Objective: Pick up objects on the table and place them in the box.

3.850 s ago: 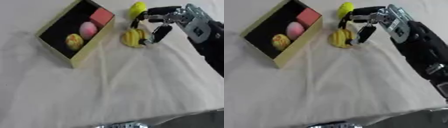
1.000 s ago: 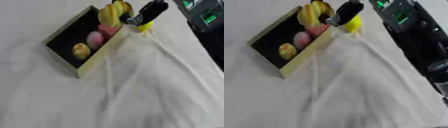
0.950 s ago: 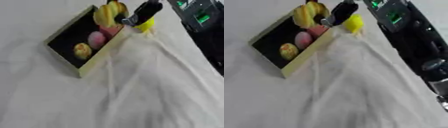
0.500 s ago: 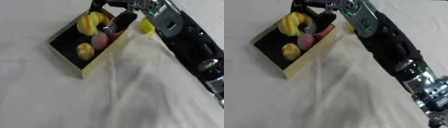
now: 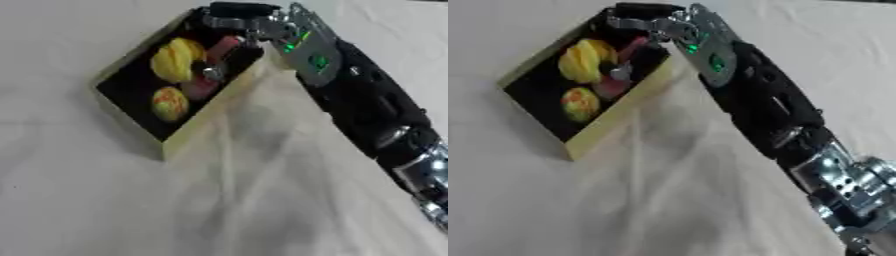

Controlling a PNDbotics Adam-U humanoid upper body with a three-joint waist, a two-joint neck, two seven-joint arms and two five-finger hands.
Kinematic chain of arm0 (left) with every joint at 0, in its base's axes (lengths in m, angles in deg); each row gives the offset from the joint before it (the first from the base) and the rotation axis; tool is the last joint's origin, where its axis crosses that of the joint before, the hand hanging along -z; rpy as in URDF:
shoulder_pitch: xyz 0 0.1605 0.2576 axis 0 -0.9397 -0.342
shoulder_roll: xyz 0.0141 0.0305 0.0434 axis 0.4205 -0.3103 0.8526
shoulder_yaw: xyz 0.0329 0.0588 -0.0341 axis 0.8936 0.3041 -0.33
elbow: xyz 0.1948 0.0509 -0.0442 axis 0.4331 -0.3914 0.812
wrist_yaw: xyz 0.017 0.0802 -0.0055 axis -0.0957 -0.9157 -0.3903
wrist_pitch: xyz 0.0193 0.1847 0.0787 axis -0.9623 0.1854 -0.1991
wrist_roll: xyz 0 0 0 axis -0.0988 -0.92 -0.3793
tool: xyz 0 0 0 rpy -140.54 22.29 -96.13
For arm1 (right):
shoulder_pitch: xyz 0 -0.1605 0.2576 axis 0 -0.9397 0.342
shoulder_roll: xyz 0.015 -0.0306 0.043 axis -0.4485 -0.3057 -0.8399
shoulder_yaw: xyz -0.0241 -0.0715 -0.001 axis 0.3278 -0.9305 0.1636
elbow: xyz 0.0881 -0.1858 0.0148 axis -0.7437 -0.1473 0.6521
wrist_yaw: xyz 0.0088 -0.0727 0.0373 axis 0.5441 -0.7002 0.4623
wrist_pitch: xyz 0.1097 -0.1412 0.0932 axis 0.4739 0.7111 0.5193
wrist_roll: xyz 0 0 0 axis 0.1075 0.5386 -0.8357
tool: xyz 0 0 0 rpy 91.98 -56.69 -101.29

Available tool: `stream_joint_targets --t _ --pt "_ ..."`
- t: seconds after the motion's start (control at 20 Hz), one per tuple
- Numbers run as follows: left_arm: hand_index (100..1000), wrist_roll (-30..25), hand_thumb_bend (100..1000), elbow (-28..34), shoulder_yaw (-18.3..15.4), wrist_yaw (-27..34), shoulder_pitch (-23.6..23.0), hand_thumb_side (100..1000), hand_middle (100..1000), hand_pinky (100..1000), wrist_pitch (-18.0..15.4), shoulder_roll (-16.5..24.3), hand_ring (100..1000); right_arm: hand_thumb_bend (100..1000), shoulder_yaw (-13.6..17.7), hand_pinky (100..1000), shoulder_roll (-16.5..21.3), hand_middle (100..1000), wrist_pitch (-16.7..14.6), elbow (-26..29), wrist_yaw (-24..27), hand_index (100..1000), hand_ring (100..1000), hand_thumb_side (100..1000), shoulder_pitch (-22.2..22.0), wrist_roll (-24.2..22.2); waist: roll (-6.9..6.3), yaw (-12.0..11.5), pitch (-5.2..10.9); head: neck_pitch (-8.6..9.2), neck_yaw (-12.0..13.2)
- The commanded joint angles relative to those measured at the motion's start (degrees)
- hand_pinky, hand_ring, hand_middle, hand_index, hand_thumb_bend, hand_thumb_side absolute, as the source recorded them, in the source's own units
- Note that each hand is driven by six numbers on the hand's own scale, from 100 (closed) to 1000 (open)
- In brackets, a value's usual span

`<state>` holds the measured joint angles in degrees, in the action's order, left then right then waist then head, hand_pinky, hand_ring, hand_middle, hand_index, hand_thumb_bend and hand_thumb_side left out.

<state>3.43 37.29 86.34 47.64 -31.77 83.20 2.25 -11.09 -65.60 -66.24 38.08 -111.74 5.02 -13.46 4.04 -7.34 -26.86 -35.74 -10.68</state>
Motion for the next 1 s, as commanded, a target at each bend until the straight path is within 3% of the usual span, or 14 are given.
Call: stream_joint_targets --t 0.05,0.2,0.45,0.8,1.0 --pt "835 0.1 242 0.9 -0.2 -0.1 0.6 524 619 642 0.0 0.9 578 102 1.1 931 1.1 785 -1.6 -0.2 -1.8 916 971 431 1.0 0.3 -0.53 0.2 1.57 0.14 -0.3" --pt "835 0.1 241 0.9 -0.2 -0.3 0.3 524 619 643 0.1 1.0 578 100 1.5 930 1.4 785 -1.8 -0.3 -2.5 925 970 500 1.0 1.6 -0.73 0.4 1.80 -0.16 -0.1" --pt "835 0.1 242 0.9 -0.3 -0.3 -0.1 522 619 643 0.2 1.0 578 100 2.3 928 2.2 780 -1.6 1.0 -1.5 934 969 504 1.2 3.3 -1.11 1.0 2.24 -0.56 0.6" --pt "835 0.2 241 0.9 -0.4 -0.4 -0.8 523 619 643 0.4 1.0 577 100 3.8 932 4.7 773 1.7 6.8 4.9 938 973 425 1.3 4.2 -1.41 1.8 2.80 -1.03 1.2" --pt "836 0.1 241 0.9 -0.3 -0.4 -0.8 522 619 643 0.4 0.9 577 122 3.8 934 5.2 781 3.5 8.5 7.4 936 976 335 1.2 2.6 -1.61 2.0 3.09 -0.84 1.1"
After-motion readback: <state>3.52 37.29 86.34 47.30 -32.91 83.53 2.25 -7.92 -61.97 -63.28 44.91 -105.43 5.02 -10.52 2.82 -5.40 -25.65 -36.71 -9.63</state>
